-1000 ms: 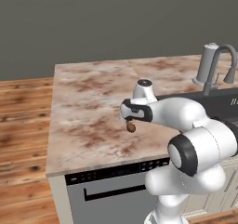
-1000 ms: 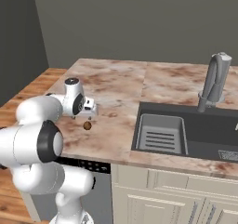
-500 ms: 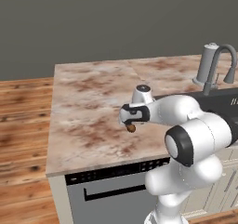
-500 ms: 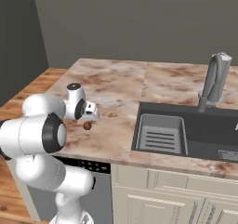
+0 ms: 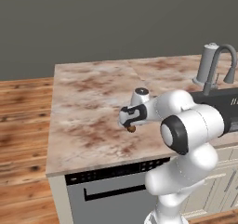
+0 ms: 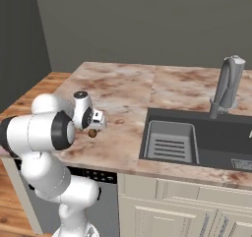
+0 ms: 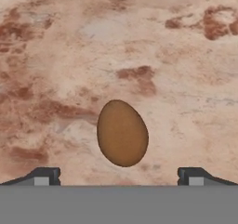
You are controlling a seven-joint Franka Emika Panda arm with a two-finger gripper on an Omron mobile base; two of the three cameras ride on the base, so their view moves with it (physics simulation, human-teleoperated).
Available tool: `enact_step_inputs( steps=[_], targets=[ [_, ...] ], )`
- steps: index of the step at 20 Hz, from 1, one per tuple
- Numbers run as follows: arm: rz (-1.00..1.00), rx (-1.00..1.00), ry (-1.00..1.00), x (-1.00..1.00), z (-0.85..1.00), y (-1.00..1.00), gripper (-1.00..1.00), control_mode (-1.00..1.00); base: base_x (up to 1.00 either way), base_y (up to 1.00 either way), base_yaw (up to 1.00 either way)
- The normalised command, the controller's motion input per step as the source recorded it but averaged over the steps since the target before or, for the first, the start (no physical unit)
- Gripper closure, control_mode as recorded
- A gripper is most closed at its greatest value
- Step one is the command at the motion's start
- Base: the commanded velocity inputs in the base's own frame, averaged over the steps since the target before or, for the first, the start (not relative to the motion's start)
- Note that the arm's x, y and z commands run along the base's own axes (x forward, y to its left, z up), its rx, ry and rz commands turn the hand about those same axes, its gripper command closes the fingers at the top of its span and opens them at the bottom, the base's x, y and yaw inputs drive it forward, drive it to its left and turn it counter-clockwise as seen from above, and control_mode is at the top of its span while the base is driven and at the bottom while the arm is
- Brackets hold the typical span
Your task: Gather the eggs and milk located in the vicinity of the sink area and place them right next to the bowl.
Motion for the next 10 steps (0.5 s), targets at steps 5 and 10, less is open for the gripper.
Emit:
enact_step_inputs(
  steps=[5, 10],
  targets=[
    [0.00, 0.00, 0.00, 0.17, -0.20, 0.00, -1.00, -1.00, 0.00, 0.00, 0.00],
    [0.00, 0.00, 0.00, 0.11, -0.20, 0.00, -1.00, -1.00, 0.00, 0.00, 0.00]
  ],
)
